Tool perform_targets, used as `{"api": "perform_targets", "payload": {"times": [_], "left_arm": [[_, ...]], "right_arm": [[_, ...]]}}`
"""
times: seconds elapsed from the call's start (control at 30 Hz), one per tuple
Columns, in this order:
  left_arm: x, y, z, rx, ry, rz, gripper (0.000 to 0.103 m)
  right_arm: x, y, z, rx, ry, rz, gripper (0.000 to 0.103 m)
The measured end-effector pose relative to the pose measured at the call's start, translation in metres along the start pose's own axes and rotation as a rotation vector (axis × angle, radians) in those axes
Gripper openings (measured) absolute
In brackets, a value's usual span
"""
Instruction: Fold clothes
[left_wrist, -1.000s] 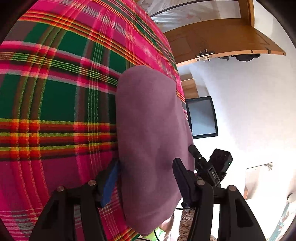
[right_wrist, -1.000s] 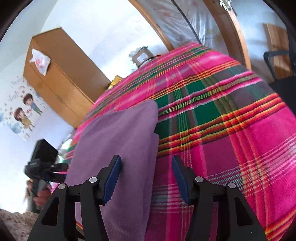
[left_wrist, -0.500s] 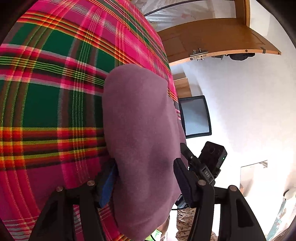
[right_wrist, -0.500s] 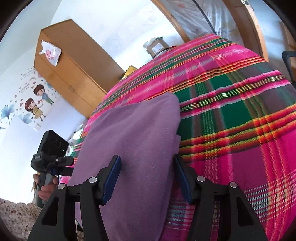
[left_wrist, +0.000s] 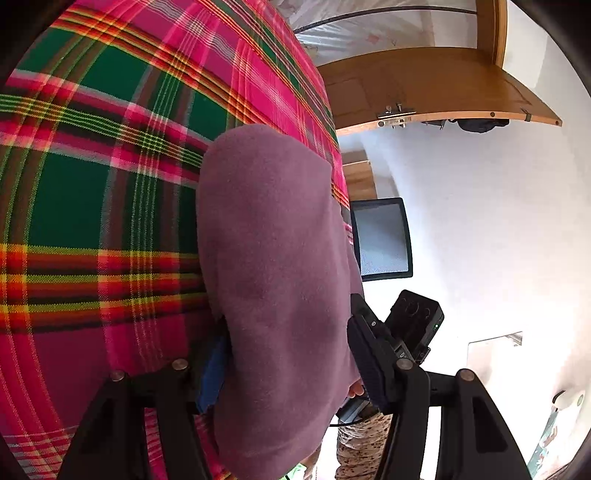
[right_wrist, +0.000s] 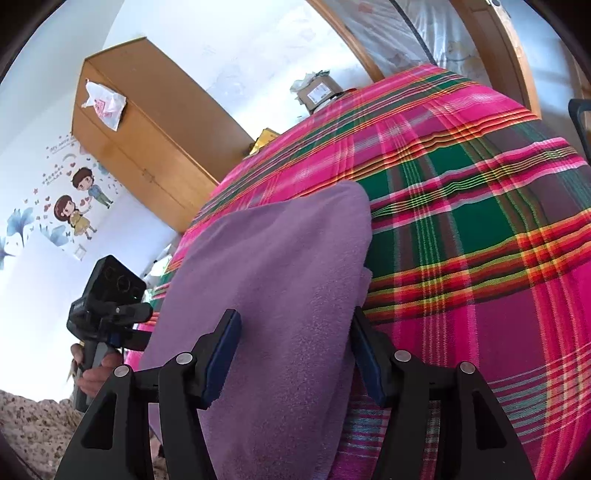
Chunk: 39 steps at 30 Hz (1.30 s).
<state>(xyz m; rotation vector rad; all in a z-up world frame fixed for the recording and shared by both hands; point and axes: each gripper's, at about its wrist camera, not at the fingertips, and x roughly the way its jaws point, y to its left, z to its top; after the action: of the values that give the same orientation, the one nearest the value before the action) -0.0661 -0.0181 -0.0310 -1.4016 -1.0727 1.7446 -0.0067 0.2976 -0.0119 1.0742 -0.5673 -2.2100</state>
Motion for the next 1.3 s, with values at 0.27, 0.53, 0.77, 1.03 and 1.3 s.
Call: {"api": "perform_targets", "payload": {"times": [0.27, 0.53, 0.77, 1.03, 1.3], "left_arm": [[0.0, 0.01, 0.0, -0.044, 0.001, -0.011, 0.043], [-0.009, 0.005, 0.003, -0.007, -0.003, 0.0, 0.029], [-0.027, -0.002, 0.01, 0.026, -0.042, 0.002, 0.027], [-0.071, -0.004, 0.024, 0.061, -0.122, 0.019, 0.027], [-0.13, 0.011, 0.046, 0.053, -0.243, 0.077, 0.027]], "right_arm": [[-0.001, -0.004, -0.005, 0.074, -0.004, 0.038, 0.032], [-0.009, 0.015, -0.004, 0.086, -0.055, 0.037, 0.024], [-0.01, 0.037, -0.001, 0.067, -0.076, 0.039, 0.023], [0.018, 0.067, 0.013, 0.036, -0.073, 0.08, 0.023], [0.076, 0.103, 0.036, -0.011, -0.036, 0.129, 0.023]]}}
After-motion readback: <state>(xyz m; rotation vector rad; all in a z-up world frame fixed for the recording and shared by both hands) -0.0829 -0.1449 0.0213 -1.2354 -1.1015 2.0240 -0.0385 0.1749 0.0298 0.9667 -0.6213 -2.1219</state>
